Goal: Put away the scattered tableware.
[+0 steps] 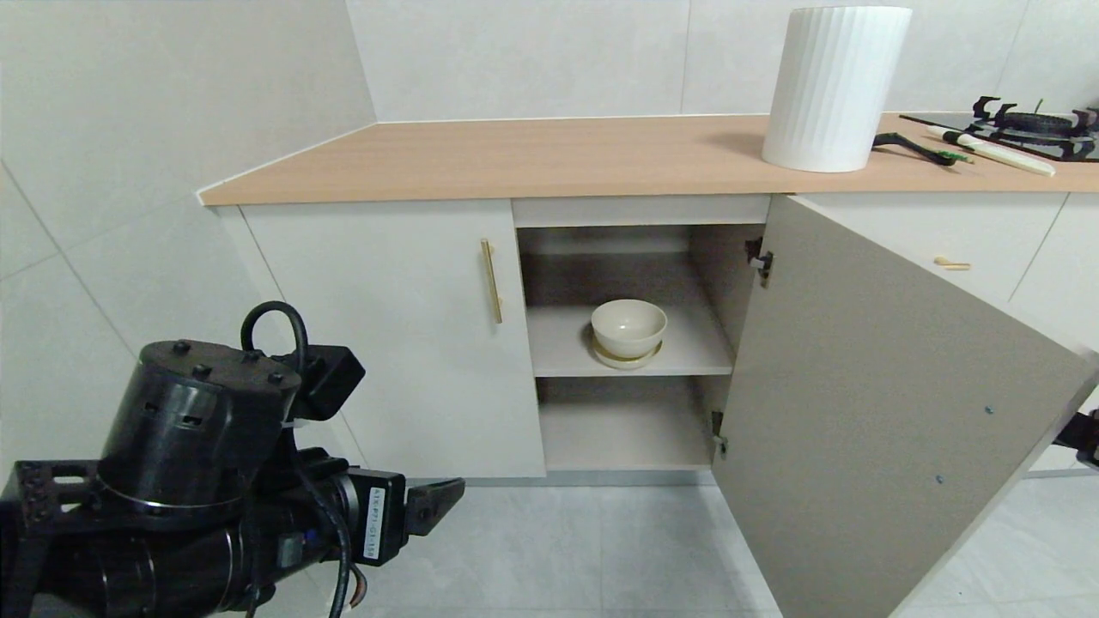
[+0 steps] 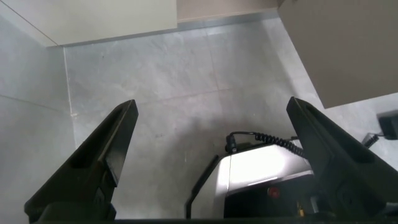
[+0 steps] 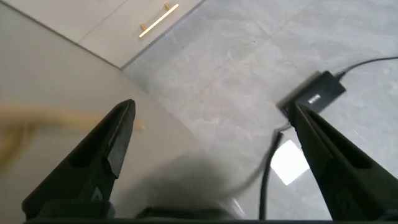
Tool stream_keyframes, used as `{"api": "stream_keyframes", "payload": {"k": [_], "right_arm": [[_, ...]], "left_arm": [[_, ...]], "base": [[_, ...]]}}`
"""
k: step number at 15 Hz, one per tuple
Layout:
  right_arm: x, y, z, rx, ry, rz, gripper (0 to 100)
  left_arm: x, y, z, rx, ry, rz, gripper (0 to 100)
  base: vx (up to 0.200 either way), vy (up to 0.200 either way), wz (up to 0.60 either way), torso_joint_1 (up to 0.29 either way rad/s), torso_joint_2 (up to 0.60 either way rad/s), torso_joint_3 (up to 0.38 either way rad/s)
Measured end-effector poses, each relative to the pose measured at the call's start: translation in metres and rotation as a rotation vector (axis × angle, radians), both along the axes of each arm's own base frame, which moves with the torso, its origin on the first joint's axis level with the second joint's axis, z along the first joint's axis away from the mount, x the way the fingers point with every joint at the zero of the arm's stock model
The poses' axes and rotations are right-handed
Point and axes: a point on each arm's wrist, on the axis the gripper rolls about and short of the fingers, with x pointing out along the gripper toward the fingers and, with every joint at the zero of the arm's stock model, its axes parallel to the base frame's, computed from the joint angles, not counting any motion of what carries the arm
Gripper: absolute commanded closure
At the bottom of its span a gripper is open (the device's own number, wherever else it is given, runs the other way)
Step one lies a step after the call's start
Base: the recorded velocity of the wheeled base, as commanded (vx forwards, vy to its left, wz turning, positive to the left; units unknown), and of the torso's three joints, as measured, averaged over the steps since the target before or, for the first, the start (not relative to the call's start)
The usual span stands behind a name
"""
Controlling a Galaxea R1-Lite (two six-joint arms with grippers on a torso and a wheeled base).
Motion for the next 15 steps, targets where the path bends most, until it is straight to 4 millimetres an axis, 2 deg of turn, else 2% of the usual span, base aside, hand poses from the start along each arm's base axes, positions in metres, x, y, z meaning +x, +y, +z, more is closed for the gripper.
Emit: {"api": "stream_keyframes", "payload": {"k": [3,6,10,12,15], "right_arm": [[0.020,0.002,-0.002,0.094,0.018,0.100,0],[0.026,0.018,-0.002,0.112,0.028,0.225,0],[0.029,0.060,0.001,0.138,0.044,0.550,0],[0.043,0.082,0.005,0.135,0.049,0.683,0],[0.075,0.120,0.010,0.179,0.036,0.875,0]], "left_arm": [[-0.002,0.001,0.003,-0.009,-0.012,-0.001,0],[-0.002,0.002,0.005,-0.017,-0.022,0.001,0],[-0.002,0.001,0.008,-0.032,-0.040,-0.002,0],[-0.002,0.001,0.008,-0.040,-0.050,-0.004,0],[-0.002,0.001,0.008,-0.039,-0.052,-0.005,0]], "base": [[0.000,0.000,0.00,0.000,0.00,0.000],[0.000,0.000,0.00,0.000,0.00,0.000],[0.000,0.000,0.00,0.000,0.00,0.000],[0.000,0.000,0.00,0.000,0.00,0.000],[0.000,0.000,0.00,0.000,0.00,0.000]]}}
